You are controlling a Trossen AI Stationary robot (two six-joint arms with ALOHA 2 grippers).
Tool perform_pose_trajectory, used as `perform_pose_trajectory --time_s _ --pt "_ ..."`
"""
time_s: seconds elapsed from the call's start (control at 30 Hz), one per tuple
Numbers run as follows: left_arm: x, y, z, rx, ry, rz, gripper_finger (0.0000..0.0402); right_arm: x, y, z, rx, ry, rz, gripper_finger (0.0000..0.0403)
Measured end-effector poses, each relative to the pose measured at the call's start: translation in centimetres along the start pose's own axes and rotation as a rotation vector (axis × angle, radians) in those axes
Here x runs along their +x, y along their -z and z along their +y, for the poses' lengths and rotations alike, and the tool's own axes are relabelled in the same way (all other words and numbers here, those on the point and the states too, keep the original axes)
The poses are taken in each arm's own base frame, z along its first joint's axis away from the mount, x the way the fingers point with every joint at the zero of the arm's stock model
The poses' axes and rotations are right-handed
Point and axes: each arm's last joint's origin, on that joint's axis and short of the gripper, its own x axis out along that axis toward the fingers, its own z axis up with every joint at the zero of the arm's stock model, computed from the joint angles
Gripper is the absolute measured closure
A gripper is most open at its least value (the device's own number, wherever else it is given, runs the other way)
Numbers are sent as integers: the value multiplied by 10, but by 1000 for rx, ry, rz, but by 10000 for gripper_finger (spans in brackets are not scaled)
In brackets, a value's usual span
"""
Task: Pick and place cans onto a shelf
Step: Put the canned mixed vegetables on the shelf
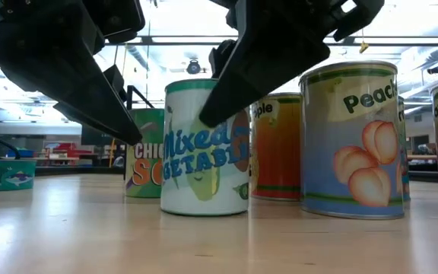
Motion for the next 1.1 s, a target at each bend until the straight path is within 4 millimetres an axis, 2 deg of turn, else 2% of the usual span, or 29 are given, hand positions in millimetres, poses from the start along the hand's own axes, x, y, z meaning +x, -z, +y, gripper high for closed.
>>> perform_pose_trajectory --time_s 0.13,0.23,0.4,0.6,0.77,0.87,1.0,1.1 --pt "0 0 0 0 1 0 258 -4 -2 -1 -18 -4 -3 109" --pt "0 0 0 -5 0 0 257 -20 -14 -2 -35 -20 -10 109" --pt "0 1 -1 -8 21 16 257 -68 -34 -11 -72 32 -21 101" --pt "0 0 -1 -8 20 15 257 -139 -34 -36 -71 256 -51 104" --pt "0 0 -1 -3 19 13 257 -176 -9 -72 -39 338 -58 101" --pt "0 0 0 -1 18 12 257 -186 14 -102 4 358 -41 100" --pt "0 0 0 -1 5 3 257 -180 47 -143 112 370 -48 100" --pt "0 -1 1 -2 -7 -6 257 -166 70 -170 191 381 -40 99"
